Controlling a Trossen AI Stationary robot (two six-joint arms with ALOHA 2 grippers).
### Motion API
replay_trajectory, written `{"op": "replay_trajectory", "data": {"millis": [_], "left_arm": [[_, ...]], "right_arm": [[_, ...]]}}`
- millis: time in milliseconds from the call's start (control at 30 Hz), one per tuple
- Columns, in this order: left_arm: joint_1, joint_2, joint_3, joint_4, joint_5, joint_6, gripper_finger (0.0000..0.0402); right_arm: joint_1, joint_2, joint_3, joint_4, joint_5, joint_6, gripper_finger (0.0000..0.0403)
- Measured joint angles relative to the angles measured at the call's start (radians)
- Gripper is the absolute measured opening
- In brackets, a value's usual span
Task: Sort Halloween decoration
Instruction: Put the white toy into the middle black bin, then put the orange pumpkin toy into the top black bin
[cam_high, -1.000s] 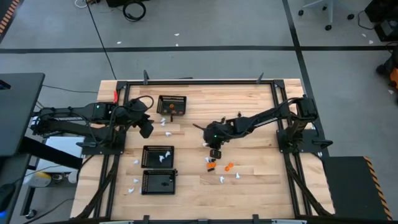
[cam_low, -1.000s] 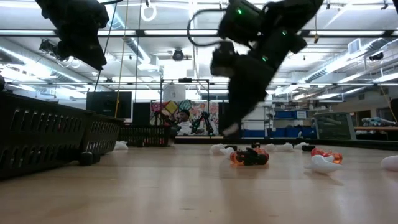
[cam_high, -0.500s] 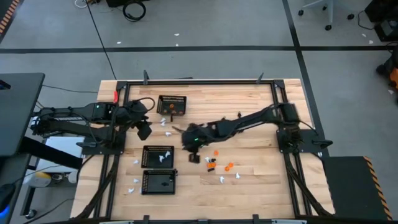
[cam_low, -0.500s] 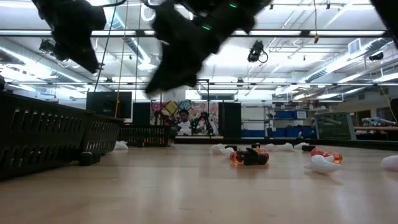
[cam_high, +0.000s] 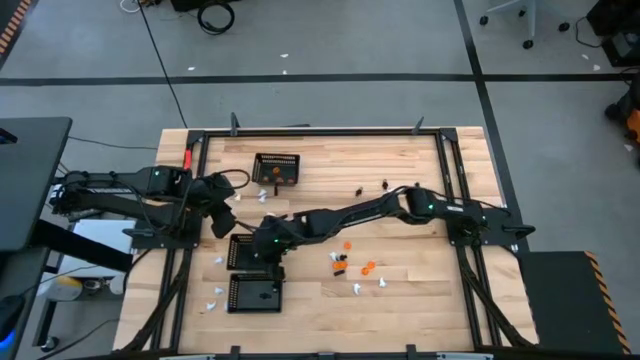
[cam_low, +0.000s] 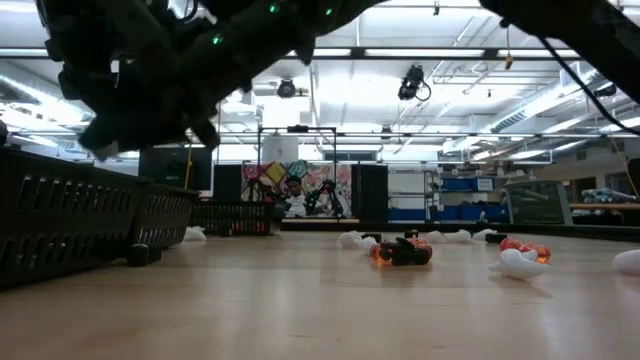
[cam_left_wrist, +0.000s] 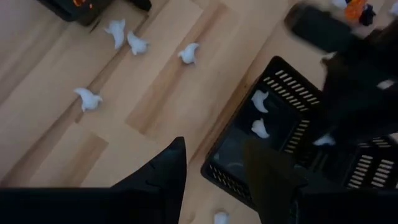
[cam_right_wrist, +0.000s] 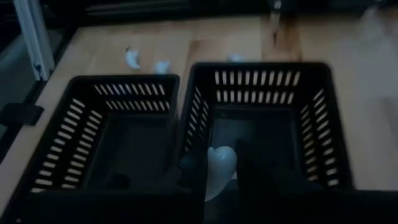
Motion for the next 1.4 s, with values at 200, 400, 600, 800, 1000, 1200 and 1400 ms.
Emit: {"op": "replay_trajectory", "data": {"millis": [200,400,600,800,1000,1200,1400], "left_arm": [[-0.016,0.0,0.0,-0.007,0.0,-0.021,0.0162],[-0.017,0.0,0.0,0.0,-0.079,-0.02,0.0162],[-0.017,0.0,0.0,0.003,-0.136,-0.017,0.0162],[-0.014,0.0,0.0,0.014,-0.159,-0.012,0.0162],[0.025,0.037,0.0,0.028,-0.152,-0.01,0.0162],[0.1,0.174,0.0,0.037,-0.116,0.016,0.0162],[0.21,0.304,0.0,0.104,-0.053,0.103,0.0162]], "right_arm": [[-0.012,0.03,0.029,-0.064,-0.033,0.041,0.0092],[-0.03,0.016,0.031,-0.094,-0.032,0.027,0.0103],[-0.036,0.015,0.03,-0.16,-0.034,0.01,0.0104],[-0.037,-0.029,0.031,-0.252,-0.026,-0.015,0.0104],[-0.036,-0.083,0.029,-0.347,0.009,-0.053,0.0104],[-0.035,-0.167,0.021,-0.463,0.08,-0.103,0.0104],[-0.061,-0.302,-0.145,-0.479,0.089,-0.106,0.0103]]}}
